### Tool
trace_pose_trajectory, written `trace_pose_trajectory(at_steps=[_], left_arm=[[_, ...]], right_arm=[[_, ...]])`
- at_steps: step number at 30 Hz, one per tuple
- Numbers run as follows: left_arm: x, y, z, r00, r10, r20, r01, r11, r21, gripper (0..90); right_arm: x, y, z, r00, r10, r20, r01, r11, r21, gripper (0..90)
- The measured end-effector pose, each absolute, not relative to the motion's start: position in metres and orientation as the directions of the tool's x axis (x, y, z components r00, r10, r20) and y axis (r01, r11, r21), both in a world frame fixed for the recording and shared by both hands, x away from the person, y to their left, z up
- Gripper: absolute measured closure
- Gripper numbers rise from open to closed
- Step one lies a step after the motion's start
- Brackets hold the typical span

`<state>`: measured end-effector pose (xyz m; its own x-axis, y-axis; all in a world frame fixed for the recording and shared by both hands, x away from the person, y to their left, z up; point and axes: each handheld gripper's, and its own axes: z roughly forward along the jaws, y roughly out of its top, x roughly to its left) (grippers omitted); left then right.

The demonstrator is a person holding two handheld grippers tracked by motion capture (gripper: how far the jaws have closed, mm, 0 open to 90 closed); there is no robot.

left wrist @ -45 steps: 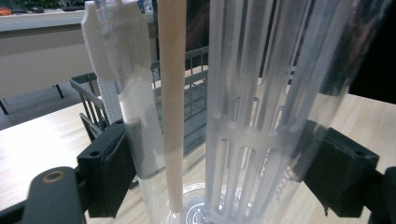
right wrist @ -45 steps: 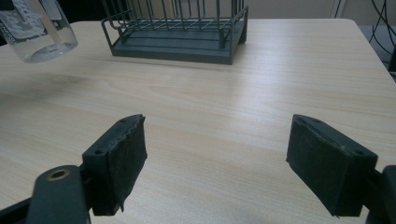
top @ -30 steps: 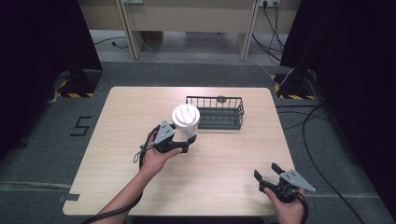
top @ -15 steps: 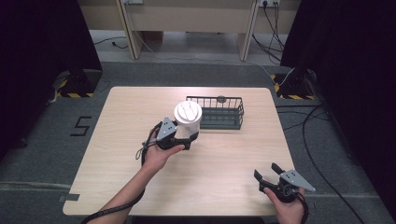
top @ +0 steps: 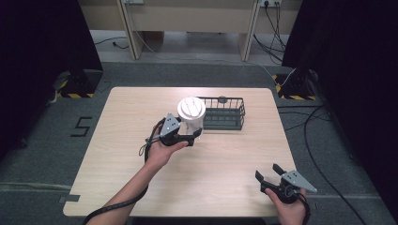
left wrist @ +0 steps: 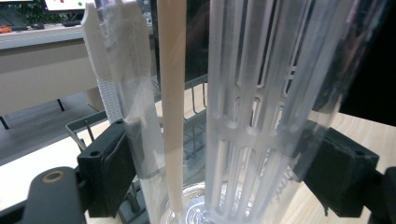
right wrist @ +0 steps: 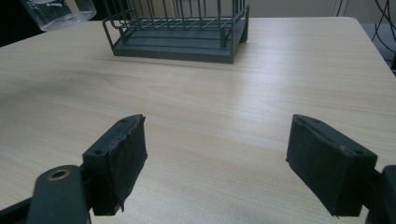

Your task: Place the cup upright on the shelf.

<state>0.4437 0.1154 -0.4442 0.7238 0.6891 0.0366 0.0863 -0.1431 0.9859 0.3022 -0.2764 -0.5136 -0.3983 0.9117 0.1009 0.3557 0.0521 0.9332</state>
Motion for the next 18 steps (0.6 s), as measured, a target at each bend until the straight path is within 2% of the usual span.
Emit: trace_pose_trajectory(at_steps=[18], left_arm=[[0.456,0.105,-0.432,0.724,0.688,0.037,0.080,-0.138,0.987,17.8]], right_arm=[[0.302,-0.277,-0.514,-0.398,0.912,0.103,0.354,0.049,0.934,20.5]])
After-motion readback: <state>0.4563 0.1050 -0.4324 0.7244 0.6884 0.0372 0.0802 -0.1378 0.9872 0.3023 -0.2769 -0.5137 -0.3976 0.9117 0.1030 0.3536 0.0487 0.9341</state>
